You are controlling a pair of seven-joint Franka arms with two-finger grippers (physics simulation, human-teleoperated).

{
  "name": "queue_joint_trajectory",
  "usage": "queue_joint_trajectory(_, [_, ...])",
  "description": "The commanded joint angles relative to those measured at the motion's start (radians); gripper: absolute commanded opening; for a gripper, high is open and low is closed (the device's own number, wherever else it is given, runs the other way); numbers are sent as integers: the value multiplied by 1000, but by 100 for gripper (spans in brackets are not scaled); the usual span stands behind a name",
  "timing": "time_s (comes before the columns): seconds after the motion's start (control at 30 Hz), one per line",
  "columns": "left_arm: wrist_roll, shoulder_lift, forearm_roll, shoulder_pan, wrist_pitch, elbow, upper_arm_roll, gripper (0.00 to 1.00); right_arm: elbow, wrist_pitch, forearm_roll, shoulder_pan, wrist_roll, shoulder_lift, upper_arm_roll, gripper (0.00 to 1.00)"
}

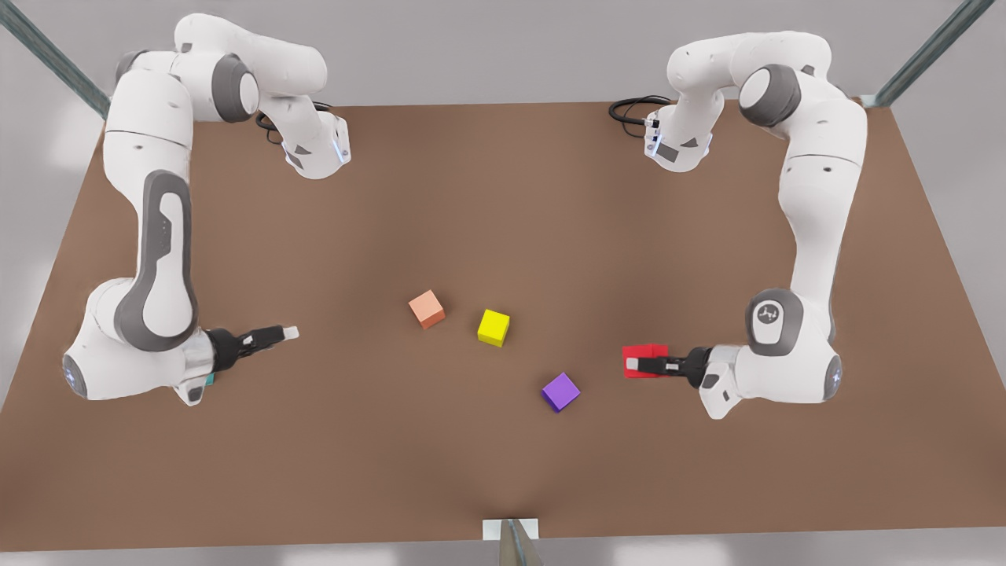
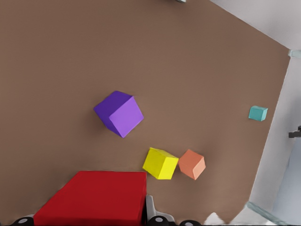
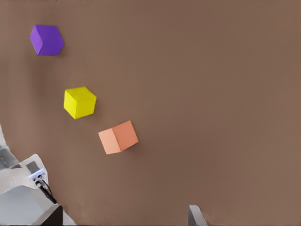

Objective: Pick up red wooden cube and pass to hand red wooden cube and place in blue wooden cube

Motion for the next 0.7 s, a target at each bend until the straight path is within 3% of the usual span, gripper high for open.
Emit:
queue_joint_trajectory(0.0, [-10,75,-86,-3,-43,51,-76,42,50,-108,395,-2,-434,77,22,100])
queue_joint_trajectory(0.1, [108,208,-209,-46,73,126,-123,39,50,-98,471,1,-837,119,30,100])
queue_joint_trajectory(0.2, [181,237,-413,-126,307,129,-151,37,58,-64,452,16,-1247,134,25,100])
queue_joint_trajectory(0.3, [347,262,-521,-125,315,127,-151,37,93,83,478,54,-1559,165,33,100])
queue_joint_trajectory(0.43, [602,282,-554,-128,307,101,-149,37,131,200,613,93,-1732,214,34,100])
queue_joint_trajectory(0.6, [744,299,-559,-178,353,107,-151,37,136,271,886,148,-1708,272,37,100])
queue_joint_trajectory(0.67, [804,320,-576,-203,359,132,-151,37,130,291,945,157,-1680,300,80,100])
